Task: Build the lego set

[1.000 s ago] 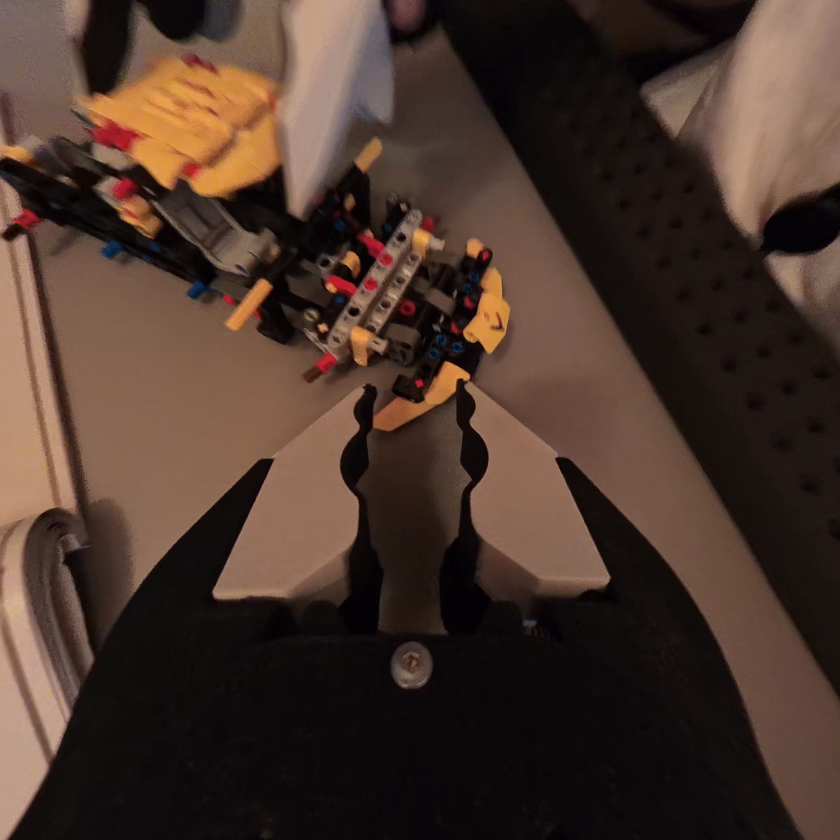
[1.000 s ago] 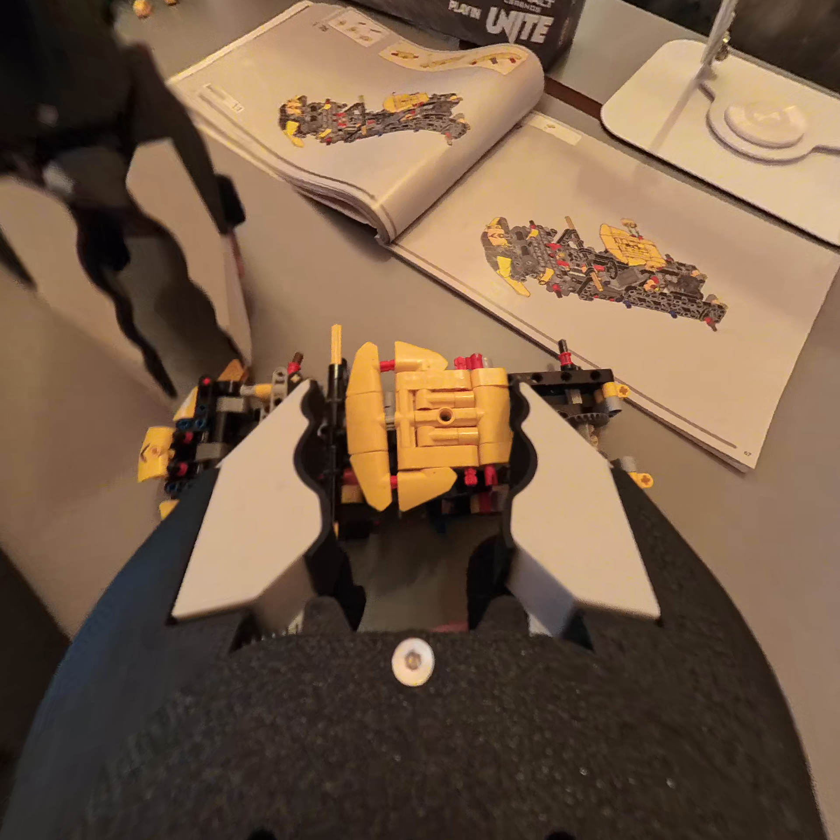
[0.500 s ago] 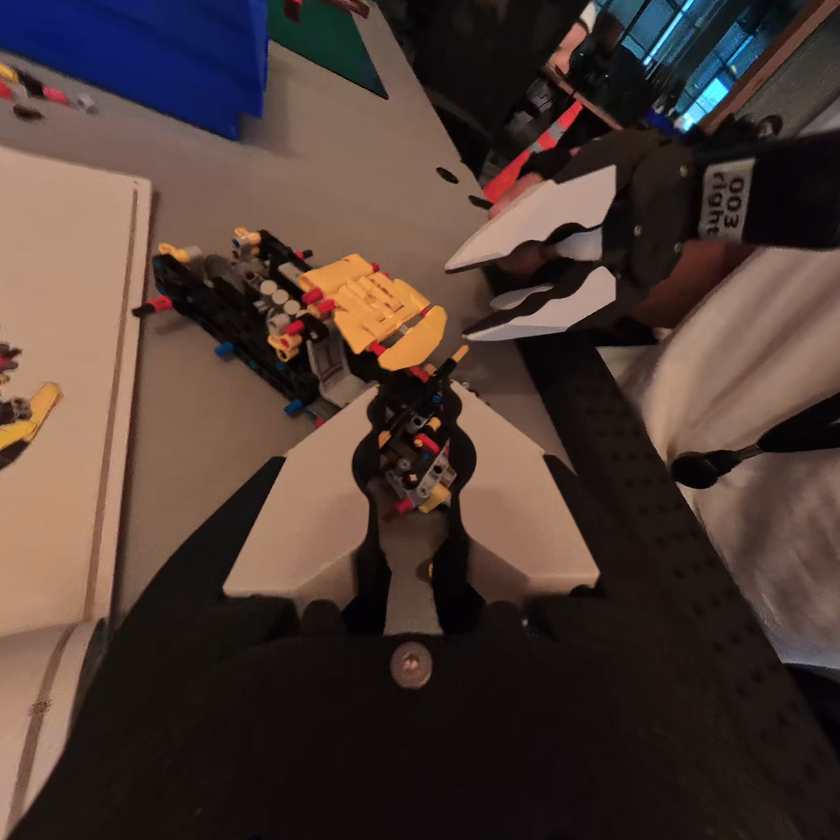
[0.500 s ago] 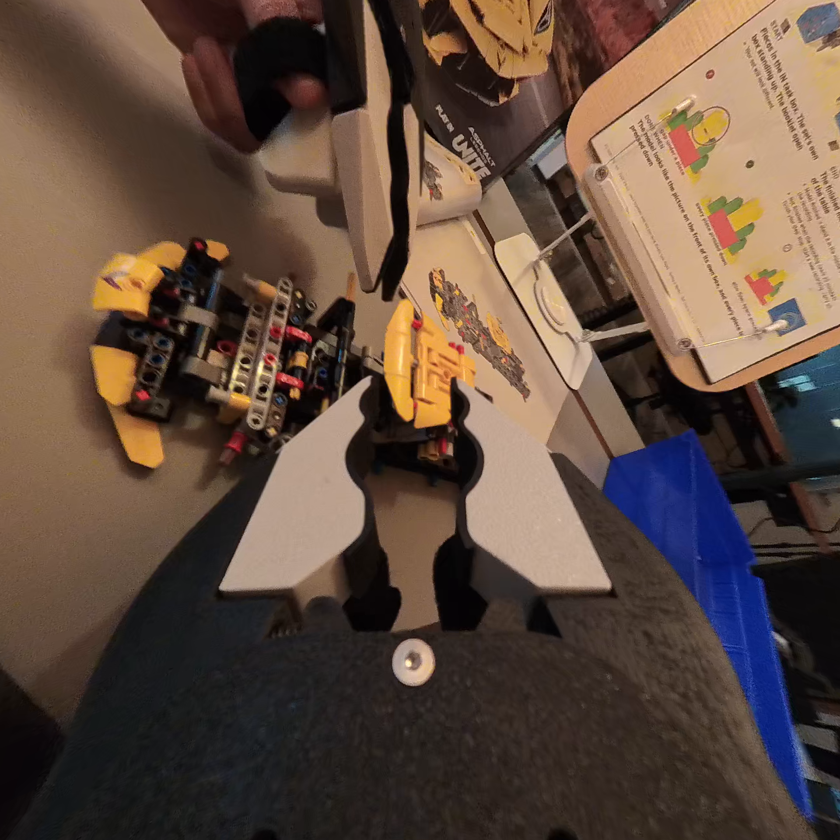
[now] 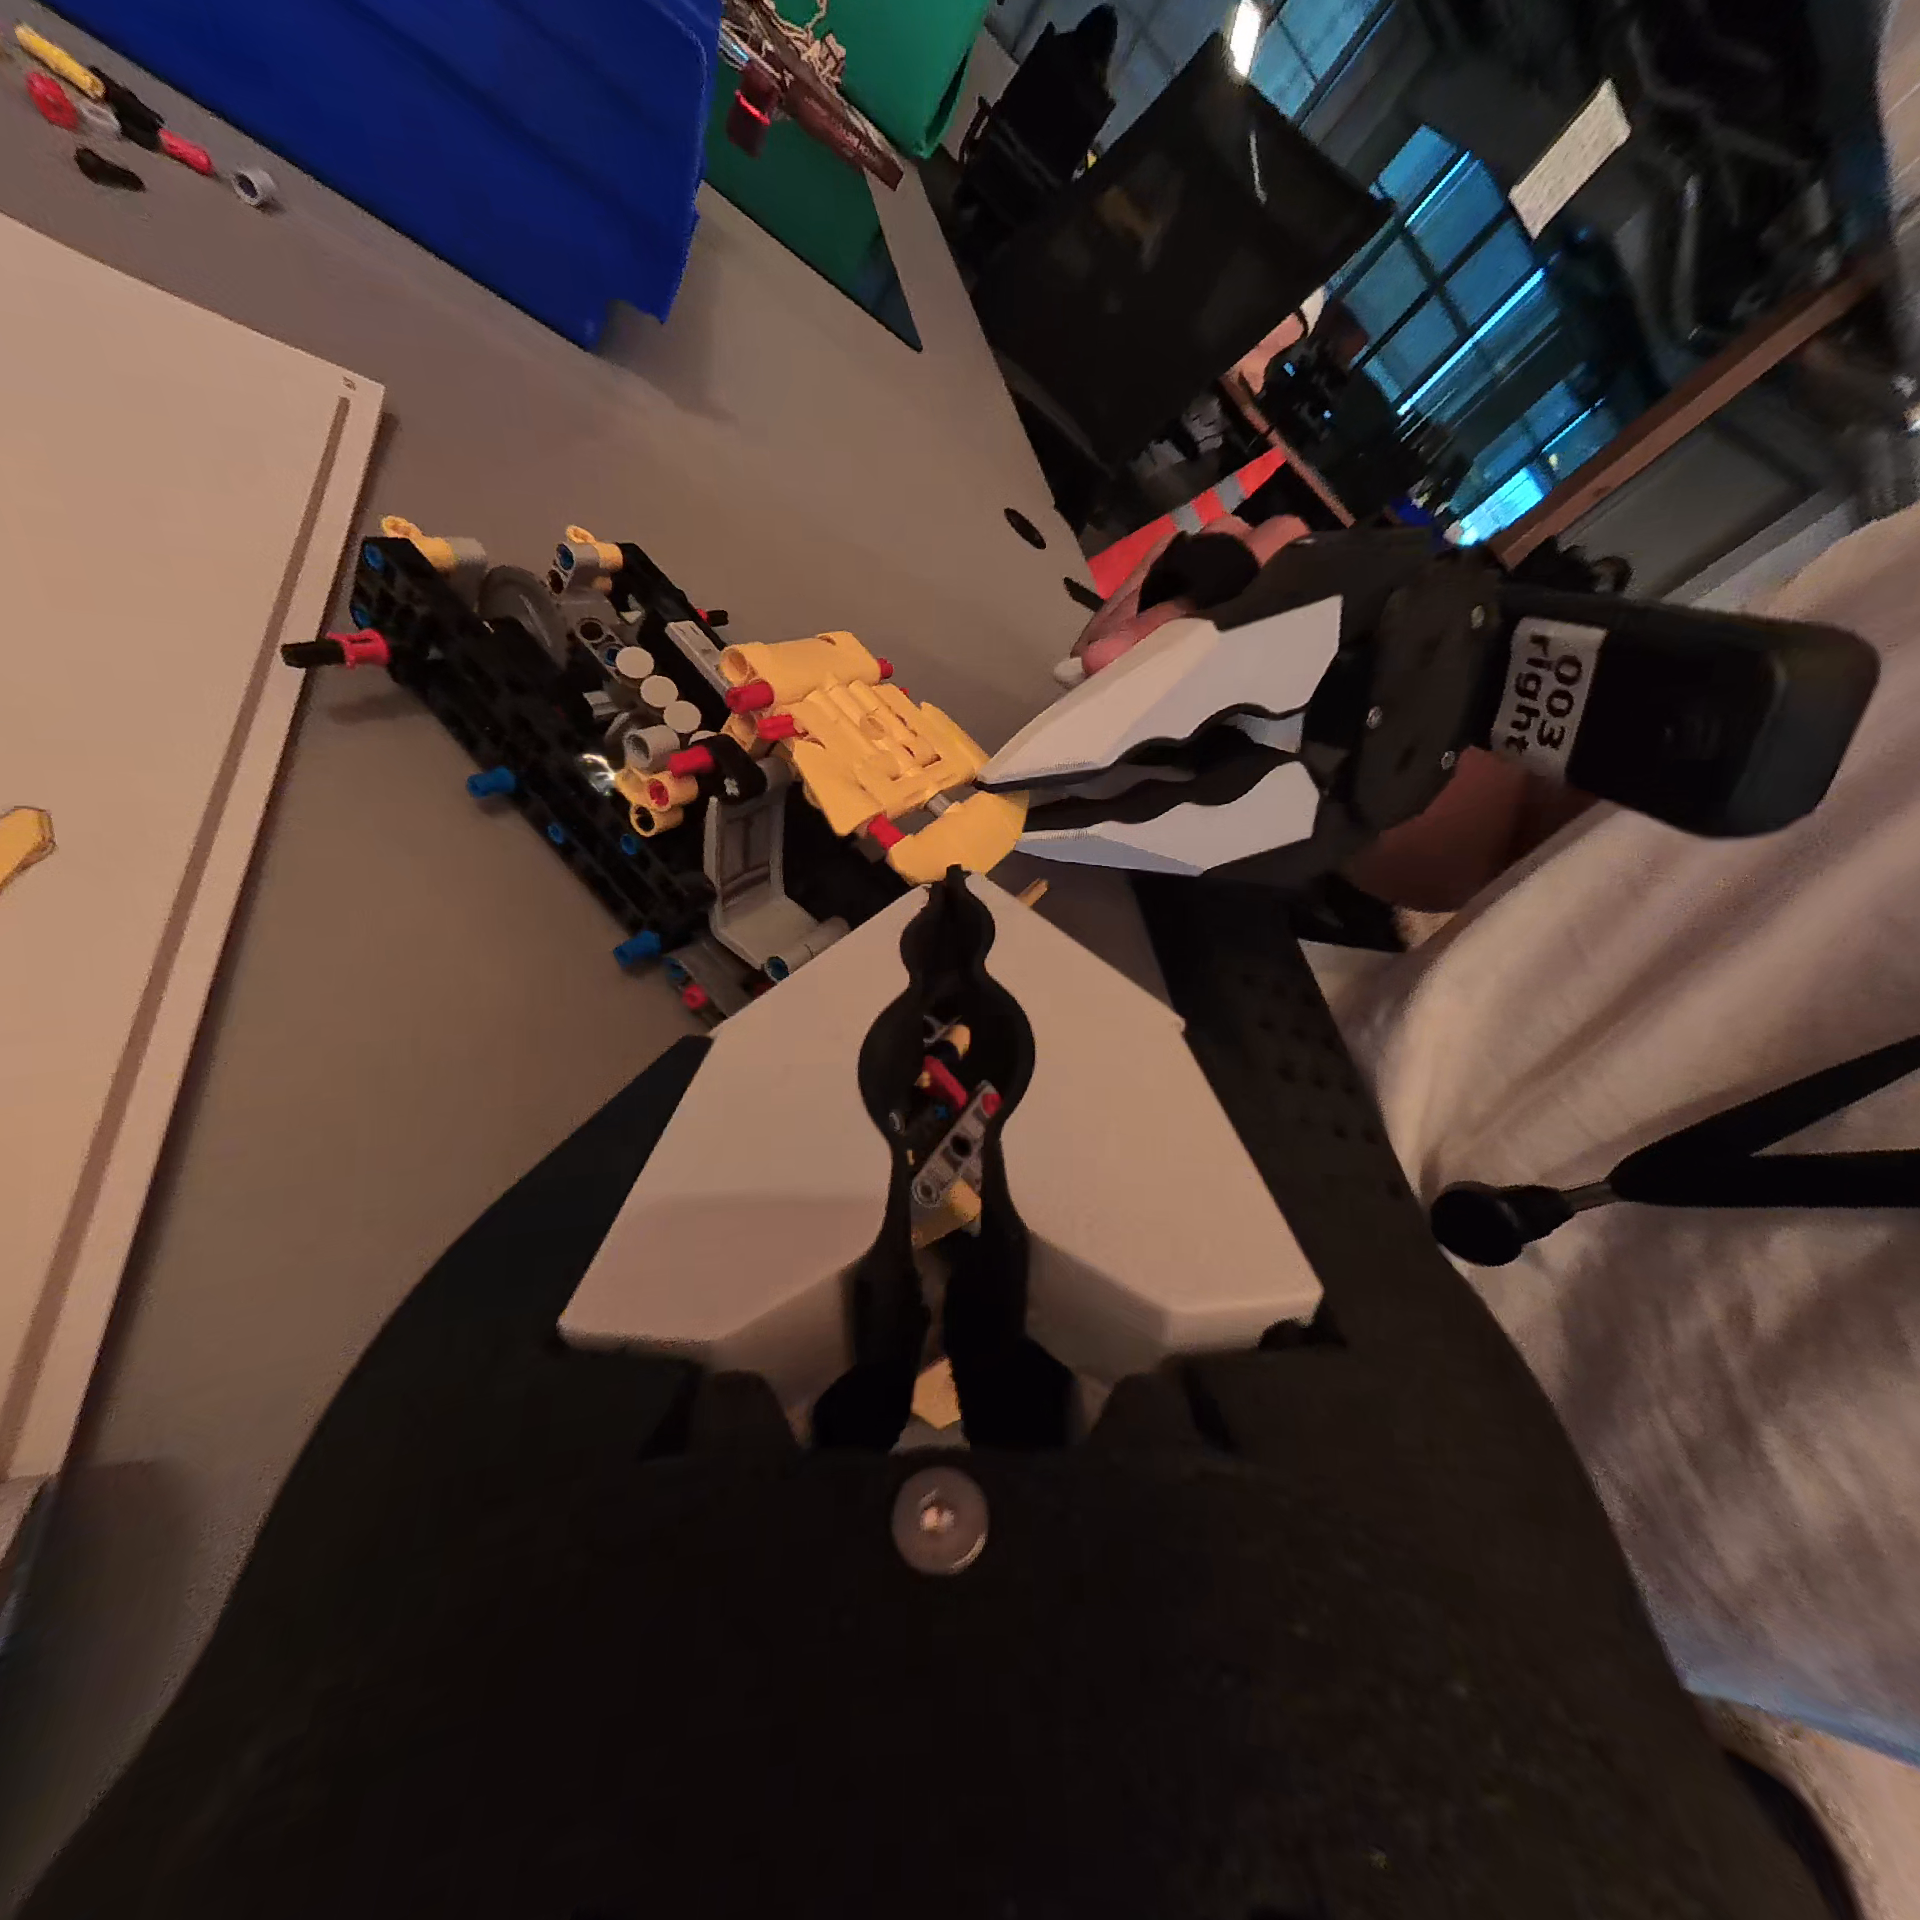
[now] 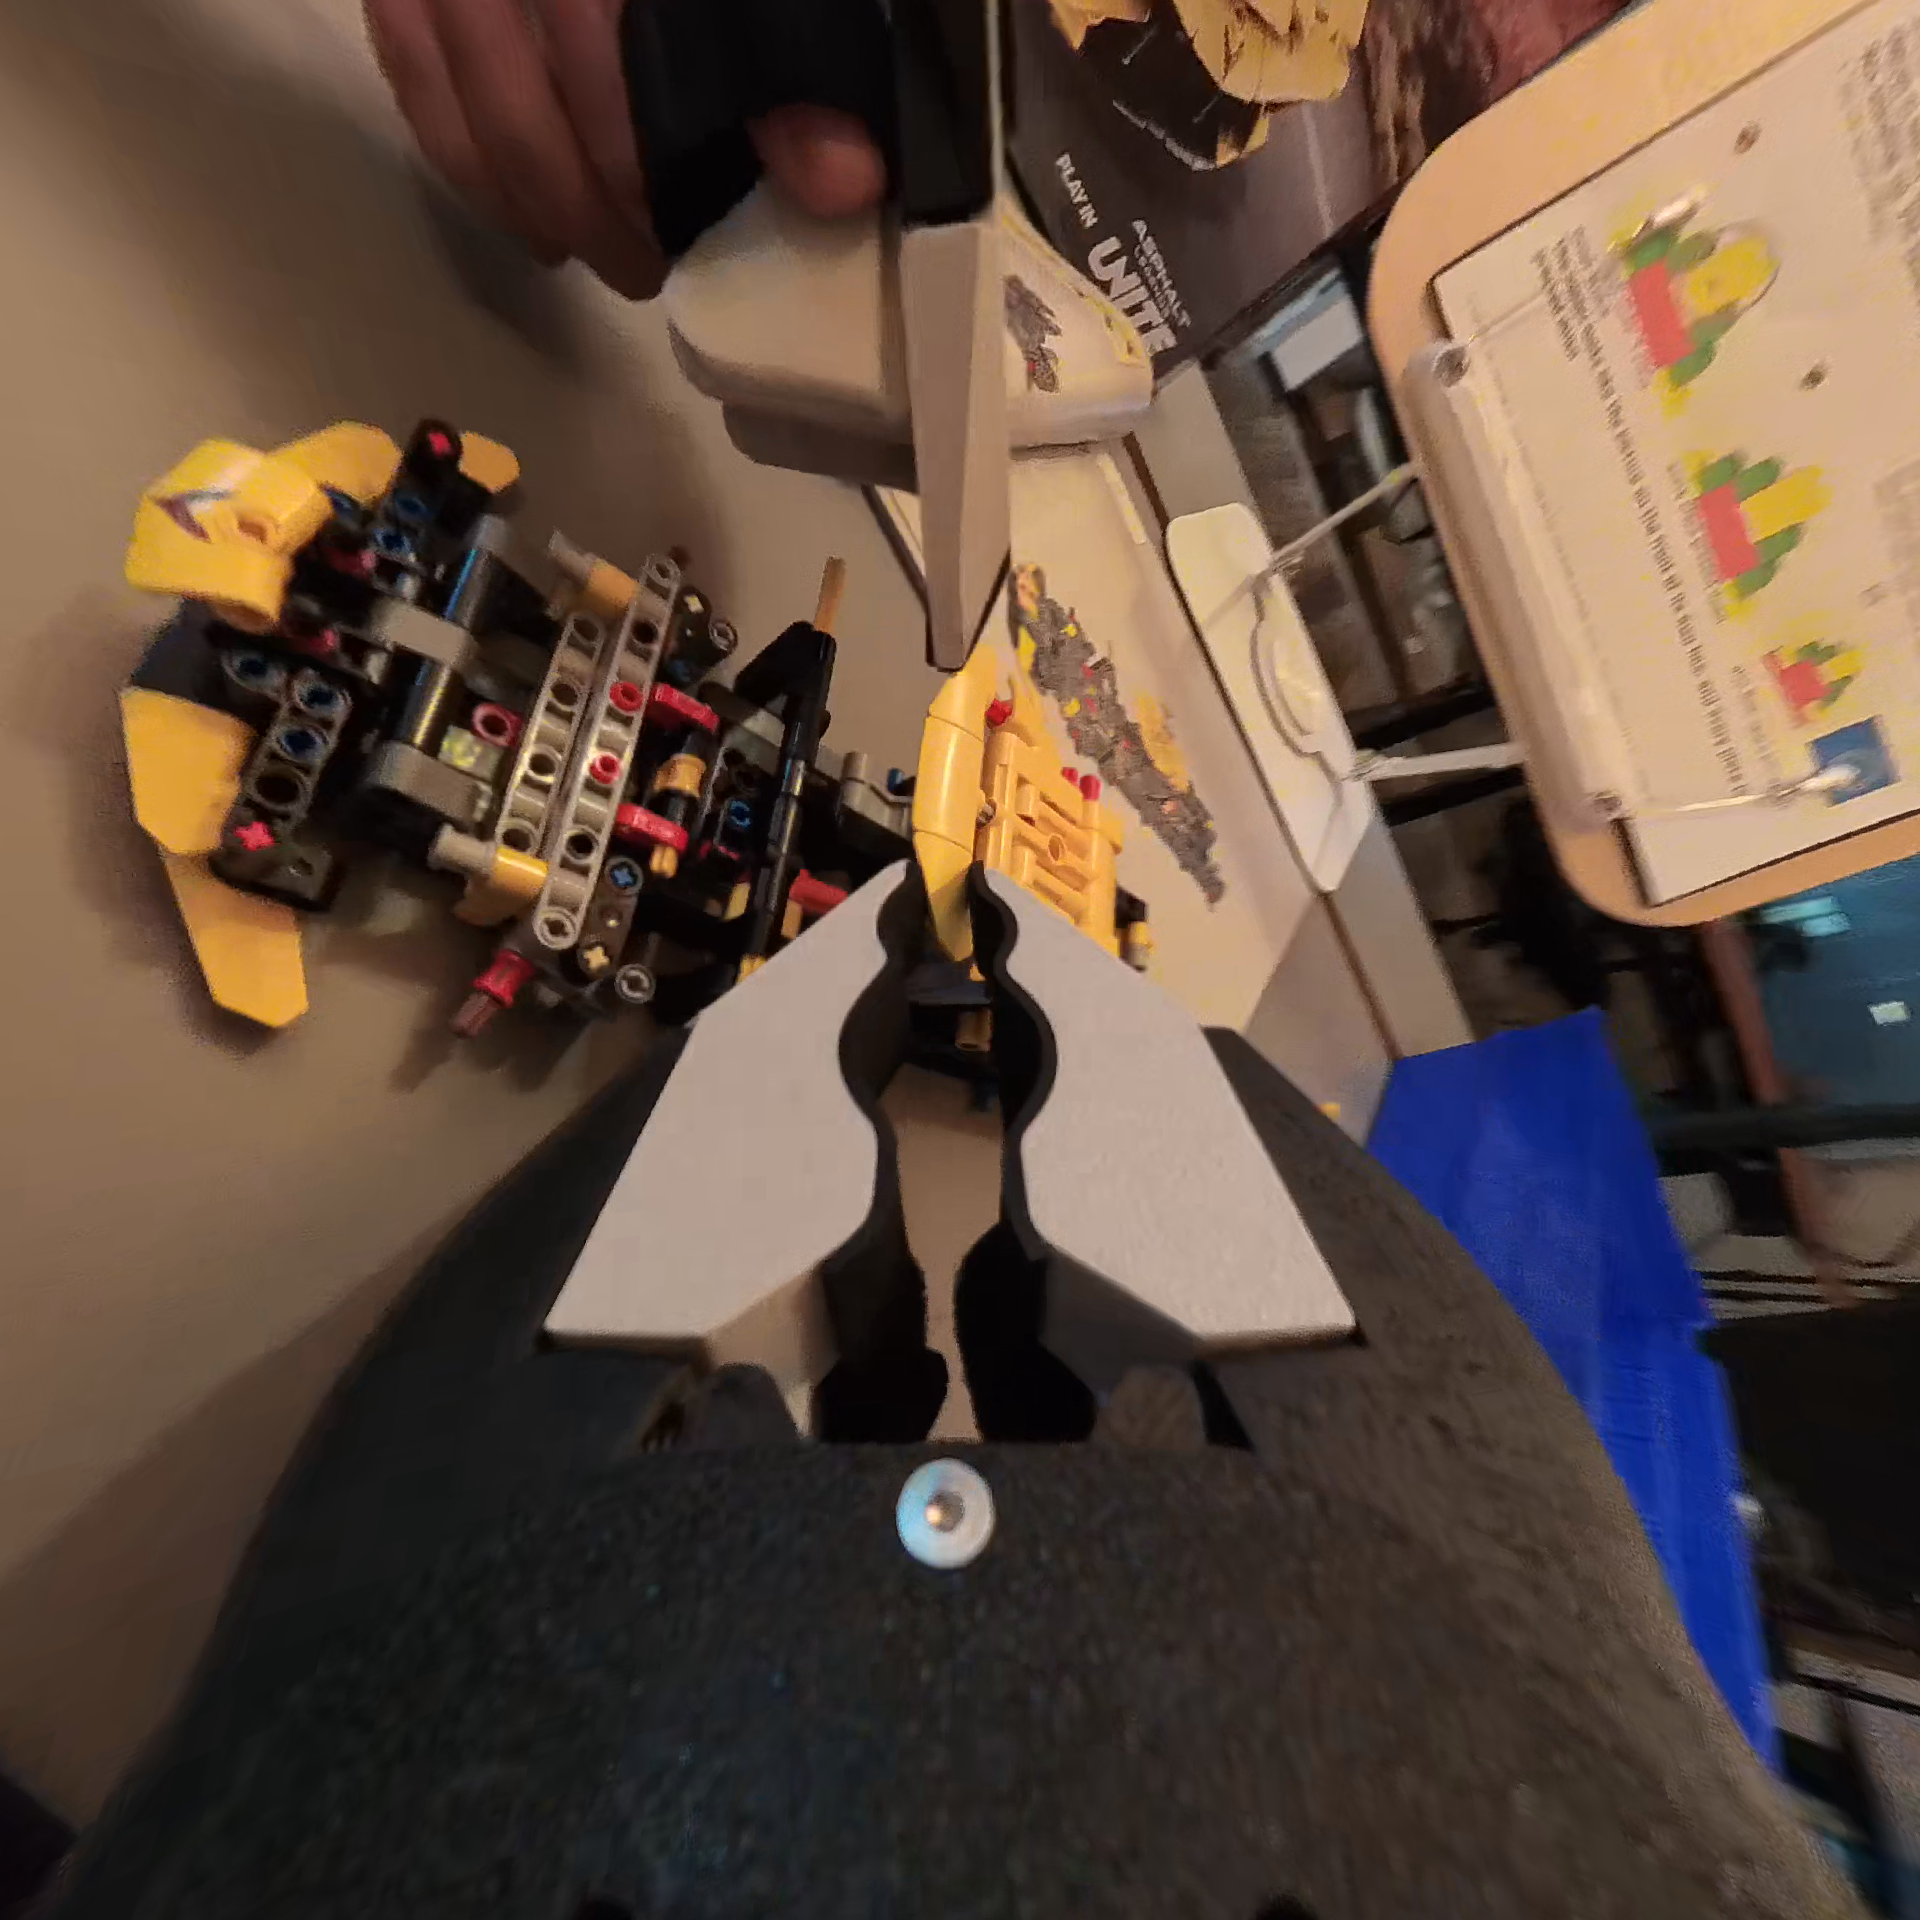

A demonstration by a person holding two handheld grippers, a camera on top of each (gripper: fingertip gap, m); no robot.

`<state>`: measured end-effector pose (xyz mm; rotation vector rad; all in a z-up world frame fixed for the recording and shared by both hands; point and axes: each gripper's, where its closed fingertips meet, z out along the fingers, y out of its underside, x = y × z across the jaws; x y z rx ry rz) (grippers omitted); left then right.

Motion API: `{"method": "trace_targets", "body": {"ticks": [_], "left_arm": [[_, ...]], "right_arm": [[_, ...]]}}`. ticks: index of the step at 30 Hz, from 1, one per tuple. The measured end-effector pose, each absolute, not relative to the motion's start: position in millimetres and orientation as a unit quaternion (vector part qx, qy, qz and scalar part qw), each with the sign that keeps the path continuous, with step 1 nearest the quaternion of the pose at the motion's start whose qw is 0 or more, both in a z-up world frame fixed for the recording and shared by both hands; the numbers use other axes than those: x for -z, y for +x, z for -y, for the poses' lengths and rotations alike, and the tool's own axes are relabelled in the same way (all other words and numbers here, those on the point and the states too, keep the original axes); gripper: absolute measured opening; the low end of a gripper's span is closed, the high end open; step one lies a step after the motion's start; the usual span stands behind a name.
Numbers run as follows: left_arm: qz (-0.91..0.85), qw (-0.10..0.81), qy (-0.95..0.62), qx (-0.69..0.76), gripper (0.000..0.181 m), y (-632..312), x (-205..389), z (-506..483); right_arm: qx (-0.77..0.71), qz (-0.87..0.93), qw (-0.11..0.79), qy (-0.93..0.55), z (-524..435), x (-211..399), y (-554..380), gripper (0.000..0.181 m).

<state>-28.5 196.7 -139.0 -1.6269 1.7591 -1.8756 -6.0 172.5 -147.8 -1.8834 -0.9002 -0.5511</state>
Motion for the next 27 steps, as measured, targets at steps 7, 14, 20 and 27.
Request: {"method": "trace_targets", "body": {"ticks": [7,14,20,27], "left_arm": [[-0.602,0.087,-0.534,0.587,0.002,-31.5,139.1,-204.6],[-0.558,0.033,-0.589,0.583,0.014,-30.6,149.8,-200.1],[-0.475,0.01,-0.633,0.611,0.018,-28.7,144.8,-198.3],[-0.385,-0.013,-0.672,0.633,0.015,-22.4,144.7,-200.1]], "right_arm": [[0.192,0.342,0.46,-0.797,-174.2,148.2,-5.7,0.008],[0.154,0.338,0.459,-0.807,-169.5,152.3,-11.7,0.021],[-0.05,0.217,0.515,-0.828,-177.1,112.4,-9.5,0.065],[-0.341,0.227,0.413,-0.813,-216.4,127.2,28.2,0.035]]}}
